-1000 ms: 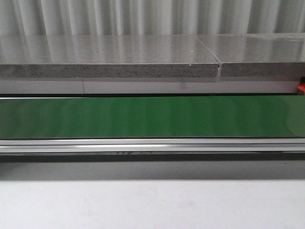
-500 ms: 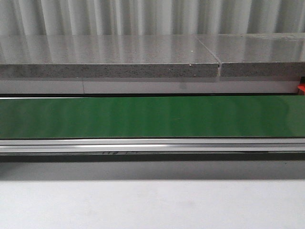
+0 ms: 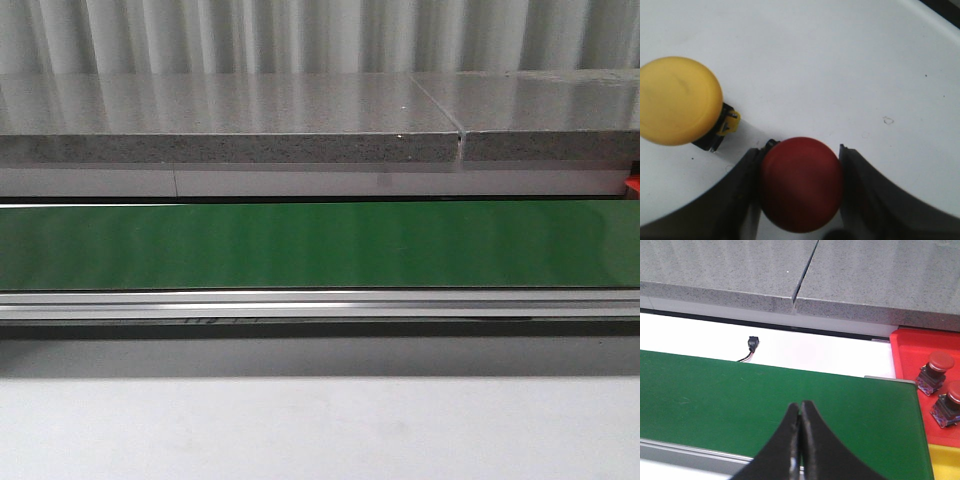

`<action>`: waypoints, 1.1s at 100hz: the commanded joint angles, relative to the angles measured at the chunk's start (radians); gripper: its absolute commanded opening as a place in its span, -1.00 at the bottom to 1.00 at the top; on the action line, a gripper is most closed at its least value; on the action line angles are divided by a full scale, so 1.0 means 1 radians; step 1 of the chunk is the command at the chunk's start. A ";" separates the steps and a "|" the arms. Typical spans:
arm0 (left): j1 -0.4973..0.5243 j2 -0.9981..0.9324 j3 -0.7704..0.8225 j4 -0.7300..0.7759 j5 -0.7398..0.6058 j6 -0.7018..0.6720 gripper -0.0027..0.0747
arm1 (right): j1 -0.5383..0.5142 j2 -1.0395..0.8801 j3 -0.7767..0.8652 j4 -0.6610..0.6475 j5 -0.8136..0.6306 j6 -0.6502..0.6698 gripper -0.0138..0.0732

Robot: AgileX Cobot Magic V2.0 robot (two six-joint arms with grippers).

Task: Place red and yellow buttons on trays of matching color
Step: 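Lower the left gripper onto the red button and grasp it, then carry the red button onto the green belt and open the left gripper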

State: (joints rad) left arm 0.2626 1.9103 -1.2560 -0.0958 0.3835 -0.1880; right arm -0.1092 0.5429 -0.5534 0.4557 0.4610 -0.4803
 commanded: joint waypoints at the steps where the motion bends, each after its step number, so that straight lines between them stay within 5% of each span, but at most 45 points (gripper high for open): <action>1: 0.004 -0.080 -0.043 -0.013 -0.024 -0.009 -0.97 | 0.003 0.000 -0.033 0.008 -0.063 -0.006 -0.84; 44: -0.004 -0.295 -0.110 -0.017 0.168 0.031 -0.99 | 0.003 0.000 -0.033 0.008 -0.063 -0.006 -0.84; 65: -0.064 -0.374 -0.105 -0.038 0.278 0.153 -0.99 | 0.003 0.000 -0.033 0.008 -0.063 -0.006 -0.84; 110: -0.160 -0.438 0.125 -0.069 0.228 0.153 -0.99 | 0.003 0.000 -0.033 0.008 -0.063 -0.006 -0.84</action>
State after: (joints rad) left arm 0.1100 1.5218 -1.1342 -0.1400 0.6856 -0.0394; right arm -0.1092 0.5429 -0.5534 0.4553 0.4610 -0.4803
